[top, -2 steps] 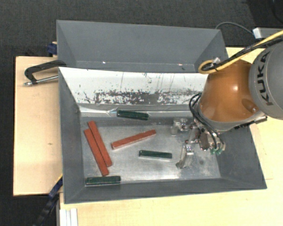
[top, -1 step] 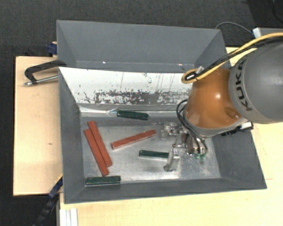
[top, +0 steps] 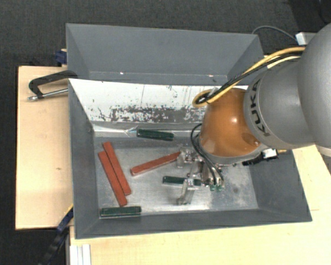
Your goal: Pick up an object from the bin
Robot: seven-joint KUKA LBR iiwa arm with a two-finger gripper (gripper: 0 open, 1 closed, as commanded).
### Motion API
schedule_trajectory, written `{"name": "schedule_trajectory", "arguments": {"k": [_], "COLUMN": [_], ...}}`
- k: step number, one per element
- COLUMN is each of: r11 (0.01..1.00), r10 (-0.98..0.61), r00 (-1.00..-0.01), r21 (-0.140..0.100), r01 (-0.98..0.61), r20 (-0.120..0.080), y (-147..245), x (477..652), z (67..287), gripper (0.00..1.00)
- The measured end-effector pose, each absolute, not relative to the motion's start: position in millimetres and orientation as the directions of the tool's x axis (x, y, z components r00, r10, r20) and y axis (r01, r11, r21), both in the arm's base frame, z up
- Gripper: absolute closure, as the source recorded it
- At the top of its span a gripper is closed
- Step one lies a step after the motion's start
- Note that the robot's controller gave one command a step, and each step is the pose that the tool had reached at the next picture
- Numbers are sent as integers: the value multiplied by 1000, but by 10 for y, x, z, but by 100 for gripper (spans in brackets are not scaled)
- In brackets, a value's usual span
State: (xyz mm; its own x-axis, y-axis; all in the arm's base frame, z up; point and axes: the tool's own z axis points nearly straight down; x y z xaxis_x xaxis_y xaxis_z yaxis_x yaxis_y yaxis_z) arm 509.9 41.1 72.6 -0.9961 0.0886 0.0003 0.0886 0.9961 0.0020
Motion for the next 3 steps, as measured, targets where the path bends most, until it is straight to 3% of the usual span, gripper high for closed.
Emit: {"name": "schedule_trajectory", "arguments": {"k": [1, 2, 3], "r11": [983, 983, 989], "r10": [182, 182, 149], "r00": [-983, -983, -989], "r21": [3, 2, 5], "r01": [182, 182, 149], "r20": [-4, -4, -11], "y": [464, 464, 770], "x": [5045, 5042, 4967], "z": [823, 827, 2716], "gripper": [100, 100, 100]}}
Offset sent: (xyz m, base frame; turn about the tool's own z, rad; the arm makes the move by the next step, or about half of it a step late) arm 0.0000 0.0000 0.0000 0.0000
